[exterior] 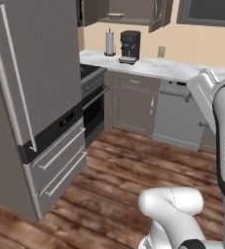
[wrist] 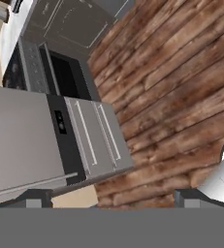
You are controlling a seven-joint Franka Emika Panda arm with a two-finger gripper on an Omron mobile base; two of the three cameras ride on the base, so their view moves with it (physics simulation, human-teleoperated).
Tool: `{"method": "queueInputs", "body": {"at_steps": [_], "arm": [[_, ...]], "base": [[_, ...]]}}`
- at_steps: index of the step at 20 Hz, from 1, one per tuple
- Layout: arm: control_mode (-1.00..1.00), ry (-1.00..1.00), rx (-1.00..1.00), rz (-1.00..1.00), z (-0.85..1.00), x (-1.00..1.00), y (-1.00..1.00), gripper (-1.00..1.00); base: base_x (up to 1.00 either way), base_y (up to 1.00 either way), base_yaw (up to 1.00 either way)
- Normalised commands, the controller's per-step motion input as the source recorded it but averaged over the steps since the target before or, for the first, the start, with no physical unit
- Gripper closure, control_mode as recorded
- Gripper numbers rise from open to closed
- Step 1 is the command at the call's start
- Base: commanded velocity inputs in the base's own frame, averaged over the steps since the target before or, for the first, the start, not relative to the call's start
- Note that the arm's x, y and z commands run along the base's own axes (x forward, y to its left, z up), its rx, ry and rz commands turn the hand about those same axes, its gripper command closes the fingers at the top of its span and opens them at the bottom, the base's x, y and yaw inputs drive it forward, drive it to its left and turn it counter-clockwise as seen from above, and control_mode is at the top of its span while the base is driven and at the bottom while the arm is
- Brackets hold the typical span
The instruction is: Pick up the bowls from the cabinet and place each bowl in front of a stool on the dining counter.
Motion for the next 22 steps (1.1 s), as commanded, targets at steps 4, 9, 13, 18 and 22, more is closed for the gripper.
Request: {"method": "queueInputs", "body": {"at_steps": [4,9,13,18,22], "arm": [[1.0,0.0,0.0,0.0,0.0,0.0,0.0,-1.0],[1.0,0.0,0.0,0.0,0.0,0.0,0.0,-1.0],[1.0,0.0,0.0,0.0,0.0,0.0,0.0,-1.0],[1.0,0.0,0.0,0.0,0.0,0.0,0.0,-1.0],[1.0,0.0,0.0,0.0,0.0,0.0,0.0,-1.0]], "base": [[1.0,-0.07,0.0],[1.0,-0.18,0.01],[1.0,-0.15,0.03],[1.0,-0.01,0.03],[1.0,0.0,0.07]]}}
